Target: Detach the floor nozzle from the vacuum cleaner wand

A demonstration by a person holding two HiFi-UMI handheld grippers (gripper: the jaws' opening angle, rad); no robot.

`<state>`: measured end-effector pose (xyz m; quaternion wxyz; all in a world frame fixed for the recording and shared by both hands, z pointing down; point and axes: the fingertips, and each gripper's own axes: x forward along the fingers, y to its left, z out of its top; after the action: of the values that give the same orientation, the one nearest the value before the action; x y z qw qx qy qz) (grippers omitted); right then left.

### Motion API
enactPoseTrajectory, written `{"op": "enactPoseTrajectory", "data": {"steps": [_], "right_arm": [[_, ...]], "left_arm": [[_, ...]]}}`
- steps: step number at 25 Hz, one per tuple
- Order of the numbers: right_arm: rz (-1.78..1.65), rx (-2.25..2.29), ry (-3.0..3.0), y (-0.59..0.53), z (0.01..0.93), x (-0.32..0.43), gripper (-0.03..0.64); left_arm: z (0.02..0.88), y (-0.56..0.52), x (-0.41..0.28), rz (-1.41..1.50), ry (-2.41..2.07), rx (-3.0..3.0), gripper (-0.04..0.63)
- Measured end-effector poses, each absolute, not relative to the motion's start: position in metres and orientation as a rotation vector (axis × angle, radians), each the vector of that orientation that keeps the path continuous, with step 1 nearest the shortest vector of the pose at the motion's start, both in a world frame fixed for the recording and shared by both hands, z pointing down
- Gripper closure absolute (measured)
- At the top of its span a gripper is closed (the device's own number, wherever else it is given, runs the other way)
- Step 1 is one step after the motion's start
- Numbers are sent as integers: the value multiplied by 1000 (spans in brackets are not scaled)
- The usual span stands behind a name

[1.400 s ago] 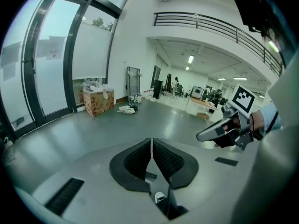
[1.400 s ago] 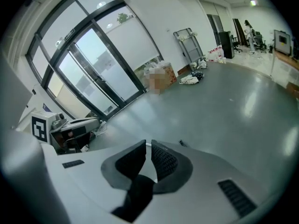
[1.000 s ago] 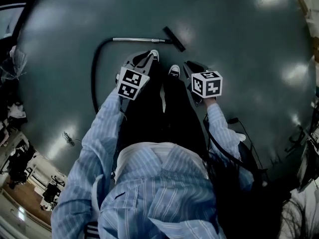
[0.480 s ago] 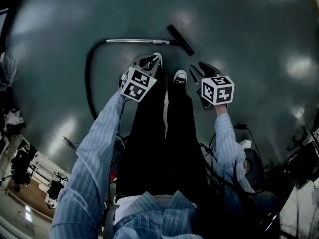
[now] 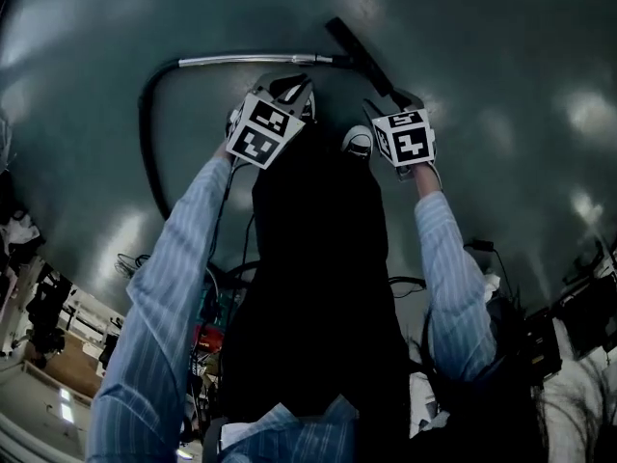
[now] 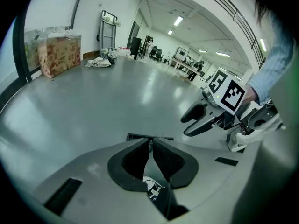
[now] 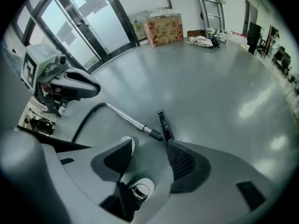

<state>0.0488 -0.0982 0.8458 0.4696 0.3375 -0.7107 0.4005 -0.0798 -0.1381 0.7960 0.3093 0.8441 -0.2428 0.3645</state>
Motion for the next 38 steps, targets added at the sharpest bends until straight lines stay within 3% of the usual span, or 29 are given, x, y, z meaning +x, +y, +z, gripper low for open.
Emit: {"op": "enactPoseTrajectory", "data": {"steps": [2, 4, 6, 17, 34, 38], "right_arm": [[939, 813, -1716, -98, 874, 55, 387], [889, 788, -1702, -101, 900, 61, 381], [831, 762, -1695, -107, 924, 68, 379], [792, 606, -1703, -103, 1029, 69, 362], [933, 673, -1658, -107, 1048, 68, 397], [871, 701, -1578, -115, 1049, 99, 402]], "left_arm": [[823, -135, -77, 973, -616, 2251, 578], [855, -130, -74, 1037, -552, 2288, 443], [891, -125, -72, 1148, -473, 2320, 426], [1037, -118, -80, 1542, -226, 2362, 421], [1089, -116, -89, 1796, -166, 2311, 419], [1088, -120, -89, 1803, -174, 2302, 419]]}}
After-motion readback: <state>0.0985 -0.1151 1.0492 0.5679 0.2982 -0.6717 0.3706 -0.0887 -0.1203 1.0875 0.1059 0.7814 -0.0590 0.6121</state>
